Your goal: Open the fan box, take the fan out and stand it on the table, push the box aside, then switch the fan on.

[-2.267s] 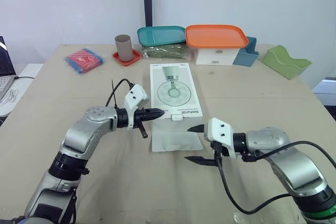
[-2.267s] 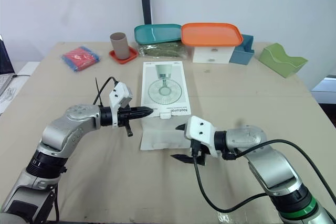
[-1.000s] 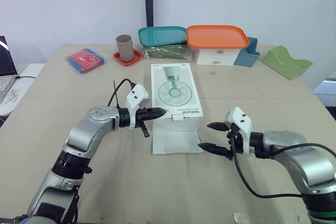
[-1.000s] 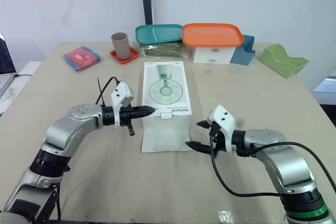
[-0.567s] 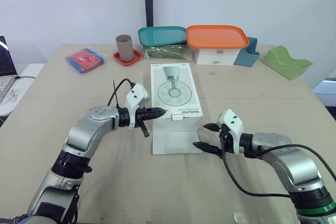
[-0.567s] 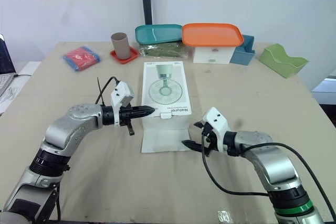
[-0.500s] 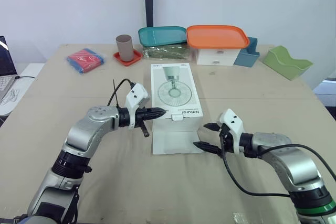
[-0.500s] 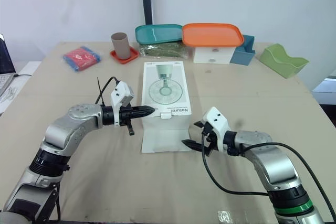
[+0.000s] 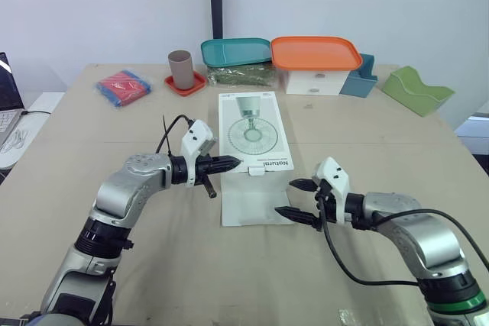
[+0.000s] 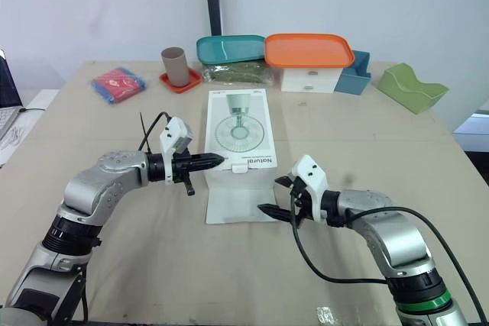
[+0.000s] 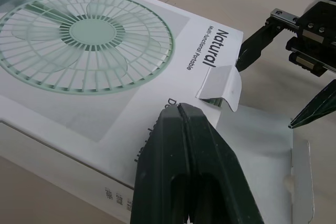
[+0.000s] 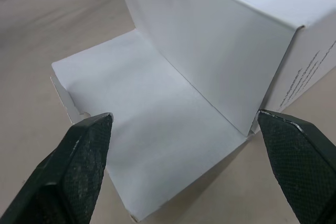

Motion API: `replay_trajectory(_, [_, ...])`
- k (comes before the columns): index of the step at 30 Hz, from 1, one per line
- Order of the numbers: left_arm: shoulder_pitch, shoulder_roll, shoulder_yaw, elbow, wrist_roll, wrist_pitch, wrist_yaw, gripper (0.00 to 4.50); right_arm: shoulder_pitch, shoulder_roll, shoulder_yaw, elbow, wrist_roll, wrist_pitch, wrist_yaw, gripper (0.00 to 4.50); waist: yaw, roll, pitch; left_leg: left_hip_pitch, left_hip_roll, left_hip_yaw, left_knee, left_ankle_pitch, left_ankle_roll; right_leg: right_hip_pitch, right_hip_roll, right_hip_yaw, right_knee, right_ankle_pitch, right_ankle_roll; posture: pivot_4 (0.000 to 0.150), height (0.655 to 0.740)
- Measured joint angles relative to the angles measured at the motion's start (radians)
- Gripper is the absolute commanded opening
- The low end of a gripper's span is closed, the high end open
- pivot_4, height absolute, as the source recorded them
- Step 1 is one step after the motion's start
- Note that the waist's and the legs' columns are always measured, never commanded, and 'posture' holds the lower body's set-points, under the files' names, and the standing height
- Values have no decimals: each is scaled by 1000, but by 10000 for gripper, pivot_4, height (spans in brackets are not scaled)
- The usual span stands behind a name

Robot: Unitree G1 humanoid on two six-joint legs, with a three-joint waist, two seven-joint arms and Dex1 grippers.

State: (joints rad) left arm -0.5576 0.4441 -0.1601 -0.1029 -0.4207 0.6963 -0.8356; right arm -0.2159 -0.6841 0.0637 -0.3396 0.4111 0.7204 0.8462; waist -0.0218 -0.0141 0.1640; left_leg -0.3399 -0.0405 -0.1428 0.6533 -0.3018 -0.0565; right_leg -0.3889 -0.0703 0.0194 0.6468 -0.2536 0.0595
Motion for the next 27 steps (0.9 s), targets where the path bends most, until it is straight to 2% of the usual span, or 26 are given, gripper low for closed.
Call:
replay_trajectory(8, [0,-1,0,0,0,0,1,147,0,-1,13,-7,0,2,0,45000,0,0,0,0,0,0,0,0,0,0,0,0,0,0,0,1500,7400])
replay_trajectory(14, [0,-2,0,-1,0,1,1,147,2,-15,8,-47,67,44,30,45000,0,0,0,0,0,0,0,0,0,0,0,0,0,0,0,1500,7400])
replay_trajectory(27, [0,-1,0,-3,0,3,-4,147,26,-68,-127,-101,234,136,51,45000,0,0,0,-1,0,0,0,0,1,0,0,0,0,0,0,1500,7400])
